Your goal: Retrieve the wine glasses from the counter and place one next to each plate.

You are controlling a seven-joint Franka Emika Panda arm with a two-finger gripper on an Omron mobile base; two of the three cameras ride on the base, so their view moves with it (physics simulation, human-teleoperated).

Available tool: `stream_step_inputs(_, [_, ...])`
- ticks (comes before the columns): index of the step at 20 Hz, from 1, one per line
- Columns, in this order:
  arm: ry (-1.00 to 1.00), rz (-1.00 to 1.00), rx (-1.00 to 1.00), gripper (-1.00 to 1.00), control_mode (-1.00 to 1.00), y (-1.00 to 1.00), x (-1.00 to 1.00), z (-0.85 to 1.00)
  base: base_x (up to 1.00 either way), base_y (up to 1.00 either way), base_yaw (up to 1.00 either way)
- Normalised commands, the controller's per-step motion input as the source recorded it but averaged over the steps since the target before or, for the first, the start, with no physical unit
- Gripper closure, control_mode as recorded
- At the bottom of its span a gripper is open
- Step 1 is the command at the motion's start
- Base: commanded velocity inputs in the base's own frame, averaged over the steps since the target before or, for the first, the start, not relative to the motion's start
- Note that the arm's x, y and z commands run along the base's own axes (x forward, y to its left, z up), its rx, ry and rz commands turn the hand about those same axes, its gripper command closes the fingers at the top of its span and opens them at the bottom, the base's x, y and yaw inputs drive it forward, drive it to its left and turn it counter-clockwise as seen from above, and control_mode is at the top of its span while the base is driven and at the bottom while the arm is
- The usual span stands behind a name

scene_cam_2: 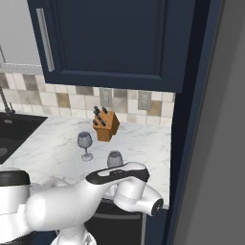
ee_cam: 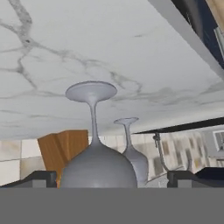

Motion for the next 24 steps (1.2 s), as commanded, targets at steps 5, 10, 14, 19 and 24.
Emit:
stream_step_inputs(5, [0.0,0.0,0.0,-1.0,-1.0,0.0,0.29,-0.13,0.0,0.0,0.0])
stream_step_inputs(10, [0.0,0.0,0.0,-1.0,-1.0,0.0,0.0,-0.11,0.0,0.0,0.0])
stream_step_inputs(14, [0.02,0.0,0.0,-1.0,-1.0,0.03,0.0,-0.1,0.0,0.0,0.0])
stream_step_inputs(19, [0.02,0.0,0.0,-1.0,-1.0,0.09,0.0,-0.06,0.0,0.0,0.0])
stream_step_inputs(24, [0.05,0.0,0.0,-1.0,-1.0,0.2,0.0,0.0,0.0,0.0,0.0])
